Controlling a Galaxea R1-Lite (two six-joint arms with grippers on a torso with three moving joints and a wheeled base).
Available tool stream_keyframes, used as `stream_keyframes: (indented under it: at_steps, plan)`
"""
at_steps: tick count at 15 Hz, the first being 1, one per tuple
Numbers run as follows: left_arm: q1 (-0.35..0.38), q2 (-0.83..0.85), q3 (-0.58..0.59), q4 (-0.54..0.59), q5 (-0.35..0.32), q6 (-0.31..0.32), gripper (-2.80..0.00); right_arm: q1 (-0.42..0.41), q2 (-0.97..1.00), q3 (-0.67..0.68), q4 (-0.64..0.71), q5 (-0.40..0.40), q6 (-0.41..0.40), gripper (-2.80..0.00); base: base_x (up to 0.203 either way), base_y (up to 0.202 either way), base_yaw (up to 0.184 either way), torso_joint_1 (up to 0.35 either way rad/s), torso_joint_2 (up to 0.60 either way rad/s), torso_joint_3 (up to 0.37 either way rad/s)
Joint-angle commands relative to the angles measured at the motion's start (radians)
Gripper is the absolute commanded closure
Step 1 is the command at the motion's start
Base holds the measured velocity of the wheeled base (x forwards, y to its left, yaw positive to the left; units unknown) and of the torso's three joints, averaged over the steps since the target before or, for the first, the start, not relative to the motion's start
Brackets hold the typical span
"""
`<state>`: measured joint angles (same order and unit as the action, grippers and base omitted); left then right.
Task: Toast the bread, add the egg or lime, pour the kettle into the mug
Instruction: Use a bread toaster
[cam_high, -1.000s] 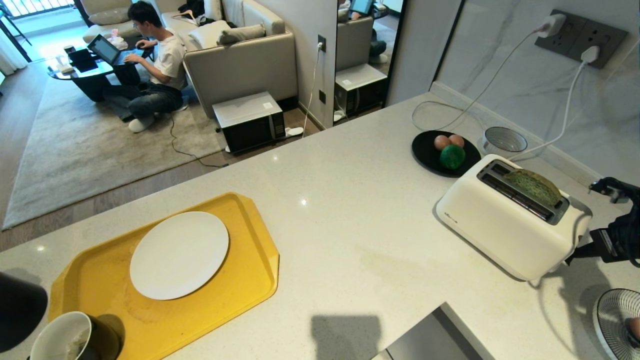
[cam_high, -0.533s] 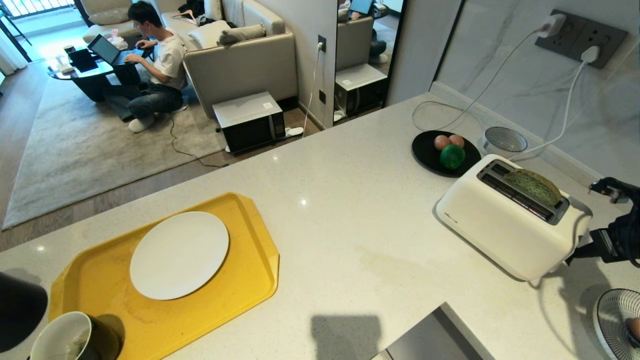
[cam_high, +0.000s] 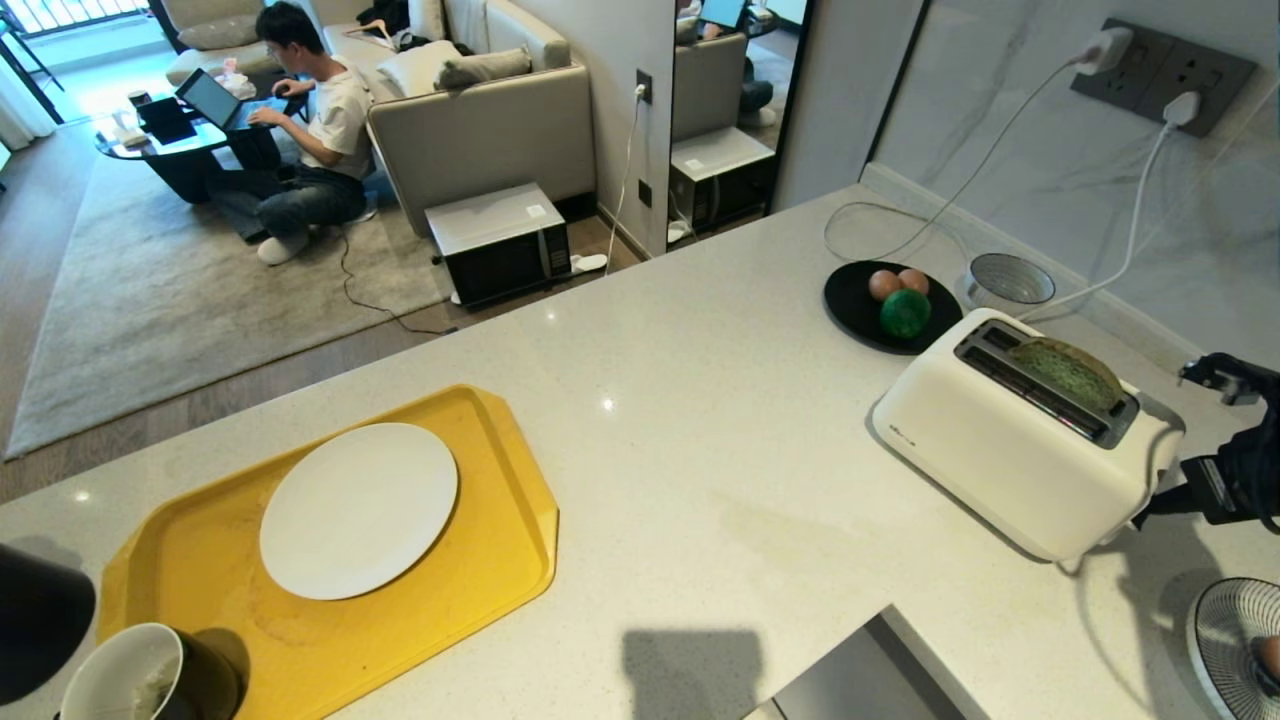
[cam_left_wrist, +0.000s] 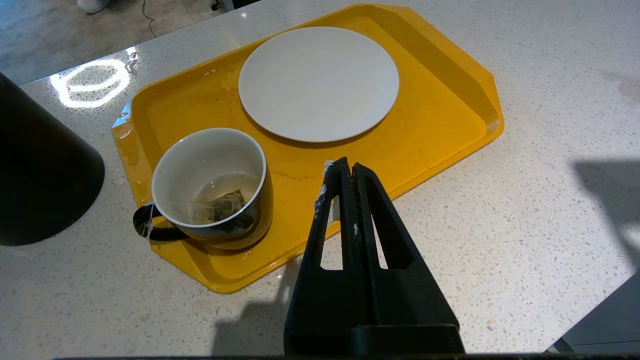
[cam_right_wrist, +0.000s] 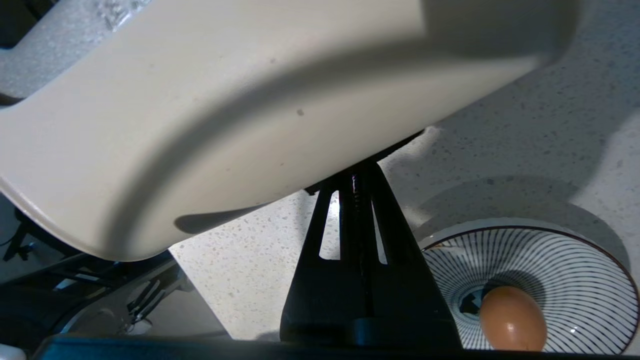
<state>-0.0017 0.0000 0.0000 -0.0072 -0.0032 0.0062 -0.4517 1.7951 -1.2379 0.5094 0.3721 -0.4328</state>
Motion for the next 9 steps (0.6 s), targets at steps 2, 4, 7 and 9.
stream_keyframes:
  at_steps: [2,4,7,9]
  plan:
    - [0.000,0.000,0.000,0.000,0.000,0.000,0.00,0.000,-0.029,0.001,0.003,0.004,-0.001,0.00,0.000,0.000,0.000,0.000,0.00,0.000]
    - [0.000,0.000,0.000,0.000,0.000,0.000,0.00,-0.001,-0.060,0.006,0.003,0.004,-0.001,0.00,0.000,0.000,0.000,0.000,0.00,0.000]
    - [0.000,0.000,0.000,0.000,0.000,0.000,0.00,-0.003,-0.106,0.006,0.003,0.003,-0.001,0.00,0.000,0.000,0.000,0.000,0.00,0.000]
    - [0.000,0.000,0.000,0.000,0.000,0.000,0.00,-0.002,-0.142,0.012,0.003,0.002,-0.001,0.00,0.000,0.000,0.000,0.000,0.00,0.000]
